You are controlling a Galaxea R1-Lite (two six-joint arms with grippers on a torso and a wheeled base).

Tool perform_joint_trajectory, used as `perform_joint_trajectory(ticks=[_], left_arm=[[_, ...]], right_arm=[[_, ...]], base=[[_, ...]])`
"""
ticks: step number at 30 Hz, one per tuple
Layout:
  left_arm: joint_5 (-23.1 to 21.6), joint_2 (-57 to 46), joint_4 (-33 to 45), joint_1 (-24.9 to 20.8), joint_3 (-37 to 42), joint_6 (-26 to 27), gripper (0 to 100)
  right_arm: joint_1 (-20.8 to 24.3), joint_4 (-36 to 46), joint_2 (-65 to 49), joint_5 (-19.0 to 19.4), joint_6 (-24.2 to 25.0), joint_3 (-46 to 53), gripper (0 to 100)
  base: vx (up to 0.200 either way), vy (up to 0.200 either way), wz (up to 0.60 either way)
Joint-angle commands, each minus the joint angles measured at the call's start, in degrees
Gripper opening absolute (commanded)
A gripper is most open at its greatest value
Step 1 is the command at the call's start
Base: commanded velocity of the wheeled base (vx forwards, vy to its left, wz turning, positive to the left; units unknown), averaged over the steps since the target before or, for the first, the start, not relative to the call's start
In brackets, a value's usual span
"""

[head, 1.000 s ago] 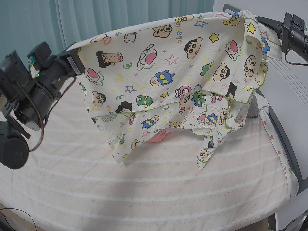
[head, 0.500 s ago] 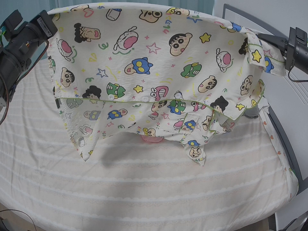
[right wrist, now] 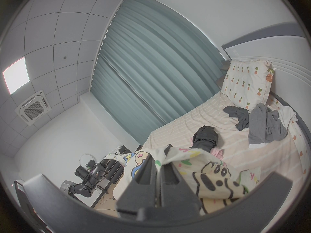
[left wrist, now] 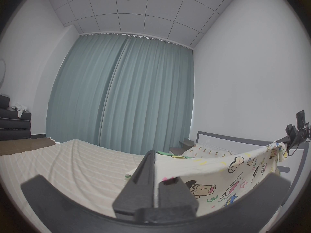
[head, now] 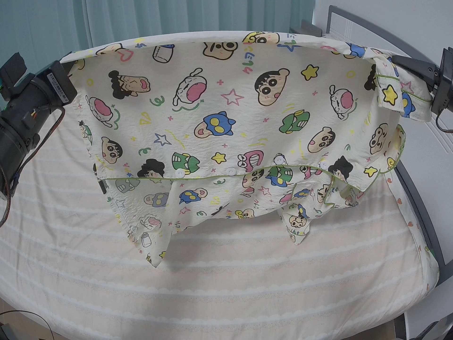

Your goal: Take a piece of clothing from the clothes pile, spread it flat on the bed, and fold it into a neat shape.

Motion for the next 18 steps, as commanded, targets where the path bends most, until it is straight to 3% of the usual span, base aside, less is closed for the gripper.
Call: perform_joint_trajectory(ticks=[1, 6, 18], left_arm=[[0.06, -1.31, -0.06, -0.01, 1.54, -0.09, 0], [-0.03, -2.01, -0.06, -0.01, 3.30, -0.26, 0], [1.90, -3.15, -0.24, -0.36, 5.41, 0.09, 0]], right_arm=[[0.72, -0.10, -2.57, 0.84, 0.05, 1.62, 0], [0.98, -0.10, -3.63, 1.55, 0.05, 2.94, 0], [0.98, -0.10, -3.72, 1.55, 0.05, 3.12, 0]], base=[[-0.200, 0.000, 0.00], [-0.200, 0.000, 0.00], [0.000, 0.000, 0.00]])
